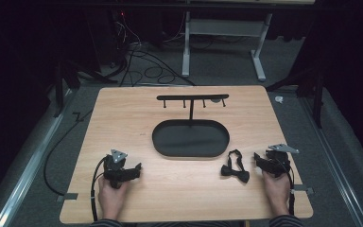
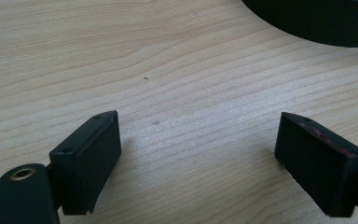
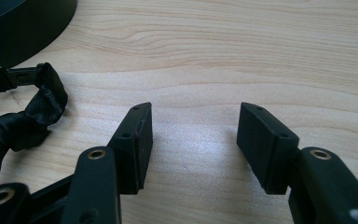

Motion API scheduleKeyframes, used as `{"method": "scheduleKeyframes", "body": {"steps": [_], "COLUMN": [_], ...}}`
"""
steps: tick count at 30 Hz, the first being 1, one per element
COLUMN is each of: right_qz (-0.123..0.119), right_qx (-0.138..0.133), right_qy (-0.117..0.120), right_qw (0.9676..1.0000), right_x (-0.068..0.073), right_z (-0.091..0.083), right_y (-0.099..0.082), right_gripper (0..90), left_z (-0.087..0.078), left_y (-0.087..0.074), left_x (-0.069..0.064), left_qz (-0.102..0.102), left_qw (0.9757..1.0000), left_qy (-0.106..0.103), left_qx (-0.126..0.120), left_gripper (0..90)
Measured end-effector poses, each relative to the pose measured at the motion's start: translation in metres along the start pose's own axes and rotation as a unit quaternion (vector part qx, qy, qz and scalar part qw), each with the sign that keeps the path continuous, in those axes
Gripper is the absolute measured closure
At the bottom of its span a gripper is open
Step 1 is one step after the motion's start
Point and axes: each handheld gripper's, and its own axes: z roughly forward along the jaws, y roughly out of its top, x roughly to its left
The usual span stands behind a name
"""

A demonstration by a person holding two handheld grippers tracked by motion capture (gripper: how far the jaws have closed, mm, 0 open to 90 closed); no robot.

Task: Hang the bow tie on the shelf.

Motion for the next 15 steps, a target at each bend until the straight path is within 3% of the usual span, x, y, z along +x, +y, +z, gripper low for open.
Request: {"method": "scheduleKeyframes", "body": {"steps": [15], "right_qz": [-0.007], "right_qx": [0.004], "right_qy": [0.009], "right_qw": [0.9999], "right_x": [0.0014], "right_z": [0.0001], "right_y": [0.0002], "right_gripper": [40.7], "left_z": [-0.0001], "left_y": [-0.0001], "left_x": [-0.0001], "left_qz": [0.0], "left_qw": [1.0], "left_qy": [0.0], "left_qx": [0.0], "left_gripper": [14.9]}}
